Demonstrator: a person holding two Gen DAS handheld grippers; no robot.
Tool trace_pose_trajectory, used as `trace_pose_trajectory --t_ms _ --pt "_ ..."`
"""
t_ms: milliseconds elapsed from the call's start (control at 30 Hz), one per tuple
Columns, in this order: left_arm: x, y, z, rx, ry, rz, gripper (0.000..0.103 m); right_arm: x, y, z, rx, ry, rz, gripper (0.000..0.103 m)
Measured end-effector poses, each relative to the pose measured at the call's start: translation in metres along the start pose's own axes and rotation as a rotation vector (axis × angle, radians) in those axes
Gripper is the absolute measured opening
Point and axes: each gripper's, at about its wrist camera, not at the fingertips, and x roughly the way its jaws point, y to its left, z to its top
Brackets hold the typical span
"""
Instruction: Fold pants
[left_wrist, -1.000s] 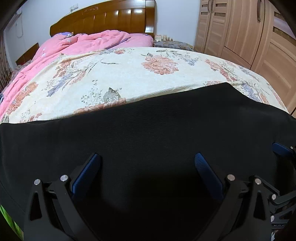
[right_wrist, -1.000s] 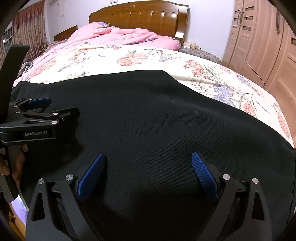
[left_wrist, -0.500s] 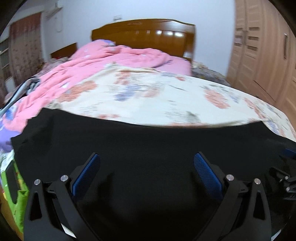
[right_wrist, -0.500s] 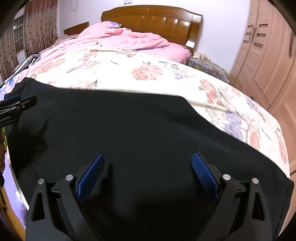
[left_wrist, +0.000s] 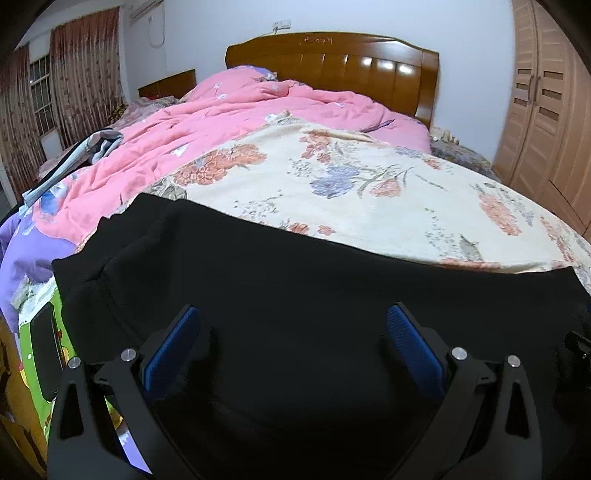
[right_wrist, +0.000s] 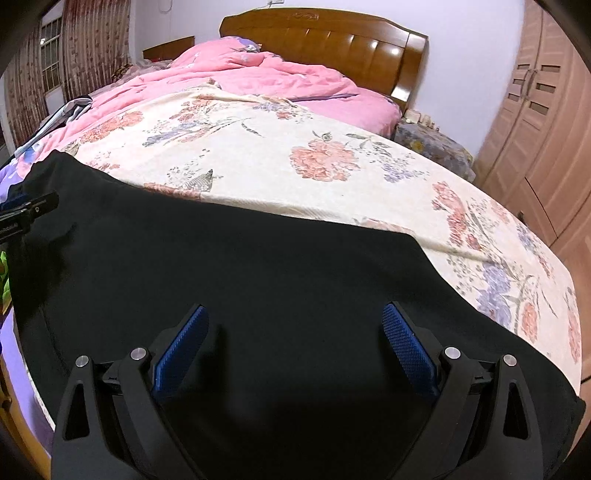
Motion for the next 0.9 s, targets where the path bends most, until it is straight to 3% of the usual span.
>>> trace_pose_trajectory --t_ms 300,400,433,500,600,633,667,767,900 --pt "0.023 0.004 0.007 -0.005 0.038 0.024 0.101 0.025 0.003 0.014 -0.002 0.038 0.029 0.092" --pt "0.037 0.006 0.011 0.002 0.074 0.049 0.101 0.041 0.001 0.022 0.001 0.064 0.062 0.092" --pt "0.043 0.007 0.012 0.005 0.095 0.064 0.101 0.046 -0.003 0.026 0.015 0.068 0.086 0.098" --pt "0.055 0.01 0.012 0.005 0.137 0.076 0.102 0.048 -0.004 0.035 -0.003 0.059 0.083 0.099" --pt "0.055 0.012 0.012 0.0 0.127 0.069 0.102 0.044 -0.021 0.044 0.086 0.0 0.112 0.098" --pt "0.055 0.012 0.011 0.002 0.119 0.068 0.102 0.05 -0.026 0.044 0.111 0.018 0.123 0.098" --pt "0.055 0.012 0.009 0.005 0.114 0.068 0.102 0.061 -0.029 0.045 0.117 0.051 0.135 0.099" --pt "0.056 0.014 0.009 0.002 0.107 0.059 0.102 0.067 -0.029 0.048 0.092 0.022 0.141 0.099" --pt "0.046 0.01 0.011 -0.005 0.11 0.095 0.101 0.037 -0.041 0.041 0.154 -0.027 0.151 0.098"
